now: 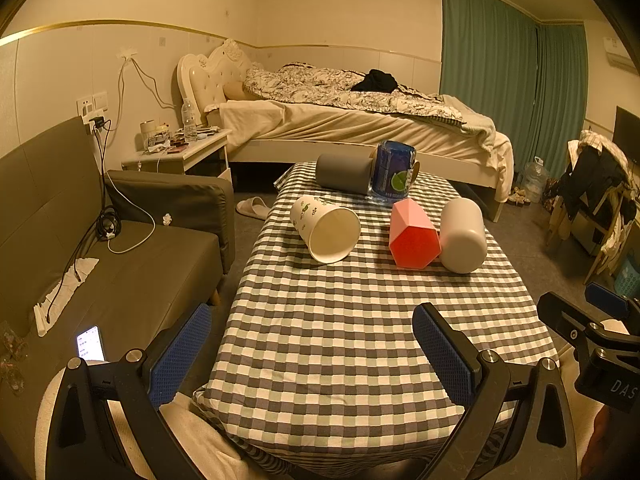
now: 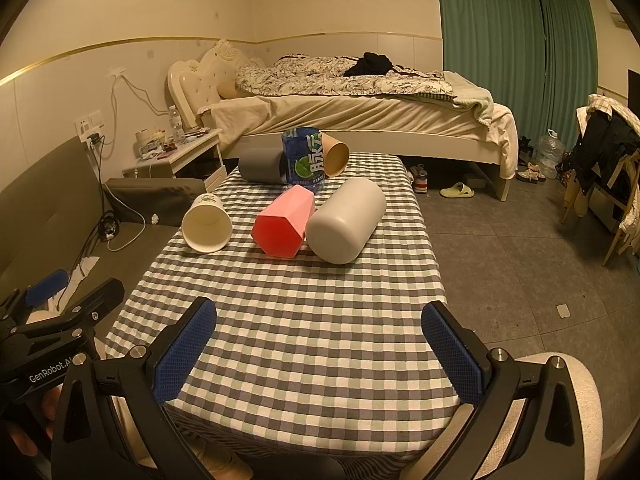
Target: Flip cup upside down
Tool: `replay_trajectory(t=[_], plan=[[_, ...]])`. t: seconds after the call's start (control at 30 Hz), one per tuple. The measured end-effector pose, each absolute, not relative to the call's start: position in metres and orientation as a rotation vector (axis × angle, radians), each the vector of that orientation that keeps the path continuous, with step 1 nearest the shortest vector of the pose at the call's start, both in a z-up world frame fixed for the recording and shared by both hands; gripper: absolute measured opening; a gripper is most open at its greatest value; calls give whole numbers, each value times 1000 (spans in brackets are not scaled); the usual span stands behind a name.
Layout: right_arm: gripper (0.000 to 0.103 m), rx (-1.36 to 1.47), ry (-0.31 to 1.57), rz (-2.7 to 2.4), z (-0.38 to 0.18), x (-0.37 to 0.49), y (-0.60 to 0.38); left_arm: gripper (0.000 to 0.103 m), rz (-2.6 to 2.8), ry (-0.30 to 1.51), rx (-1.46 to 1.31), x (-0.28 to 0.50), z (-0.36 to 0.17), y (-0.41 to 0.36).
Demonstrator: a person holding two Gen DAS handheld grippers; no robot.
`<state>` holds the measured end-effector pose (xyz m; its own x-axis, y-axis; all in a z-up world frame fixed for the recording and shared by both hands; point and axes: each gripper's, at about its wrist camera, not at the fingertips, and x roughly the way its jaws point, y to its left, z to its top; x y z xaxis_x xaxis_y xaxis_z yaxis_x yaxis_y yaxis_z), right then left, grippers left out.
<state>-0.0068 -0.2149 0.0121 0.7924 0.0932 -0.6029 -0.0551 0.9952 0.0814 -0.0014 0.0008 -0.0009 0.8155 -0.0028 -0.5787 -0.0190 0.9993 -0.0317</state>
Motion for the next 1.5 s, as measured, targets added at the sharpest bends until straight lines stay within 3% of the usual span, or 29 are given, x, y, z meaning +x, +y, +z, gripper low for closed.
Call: replay_trajectory(t=[1.5], plan=[[103,54,663,84,8,-6,-212,103,10,635,-39,0,-9,1]])
